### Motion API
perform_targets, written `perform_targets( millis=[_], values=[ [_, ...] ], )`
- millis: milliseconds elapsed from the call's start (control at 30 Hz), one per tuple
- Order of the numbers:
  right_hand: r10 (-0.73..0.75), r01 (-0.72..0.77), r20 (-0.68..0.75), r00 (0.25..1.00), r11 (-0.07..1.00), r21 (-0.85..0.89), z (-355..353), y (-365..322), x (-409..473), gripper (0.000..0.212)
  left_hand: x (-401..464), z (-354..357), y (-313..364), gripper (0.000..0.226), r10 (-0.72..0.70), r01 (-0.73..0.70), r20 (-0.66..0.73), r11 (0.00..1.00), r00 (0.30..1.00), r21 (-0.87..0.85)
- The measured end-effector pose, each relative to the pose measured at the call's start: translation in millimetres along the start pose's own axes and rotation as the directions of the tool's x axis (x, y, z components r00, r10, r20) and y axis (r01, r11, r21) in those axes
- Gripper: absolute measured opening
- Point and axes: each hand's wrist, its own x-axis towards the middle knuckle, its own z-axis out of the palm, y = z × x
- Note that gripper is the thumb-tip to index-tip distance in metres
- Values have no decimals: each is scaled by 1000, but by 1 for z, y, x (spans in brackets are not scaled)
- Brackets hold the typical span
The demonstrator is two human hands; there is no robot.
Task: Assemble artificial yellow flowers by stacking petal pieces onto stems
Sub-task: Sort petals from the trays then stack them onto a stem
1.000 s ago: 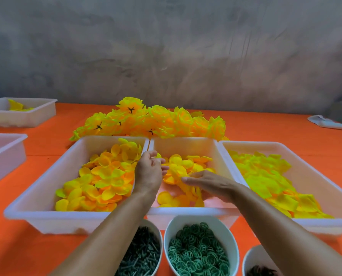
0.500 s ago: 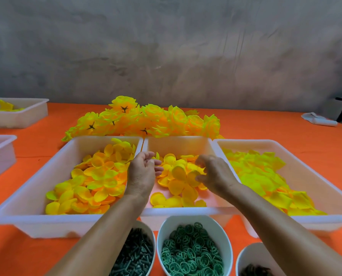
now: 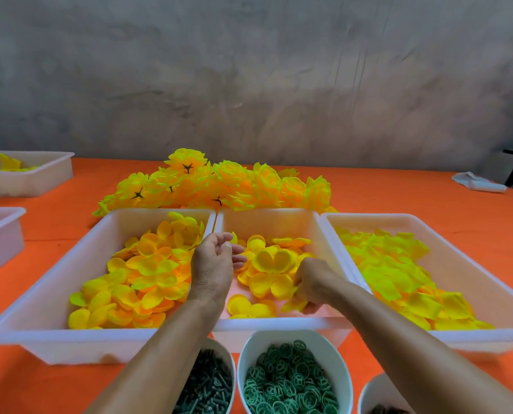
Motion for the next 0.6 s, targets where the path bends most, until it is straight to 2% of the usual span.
perform_targets(
  millis=[100,200,300,400,600],
  values=[
    [27,10,-142,989,967,254,-13,8,-6,7,0,0,1,19,-7,7,-11,1000,1000,-23],
    [32,80,-250,968,901,426,-20,12,-11,11,-1,0,0,18,-5,5,-8,1000,1000,-27],
    [46,89,-177,983,727,681,-27,17,-17,17,-1,0,1,17,2,-2,0,1000,1000,-12],
    [5,100,-138,990,665,740,-30,21,-18,23,-1,0,0,17,4,-4,6,1000,1000,-4],
    [-21,123,-151,988,692,711,-29,22,-16,28,-2,1,1,17,4,-4,7,1000,1000,-7]
  ],
)
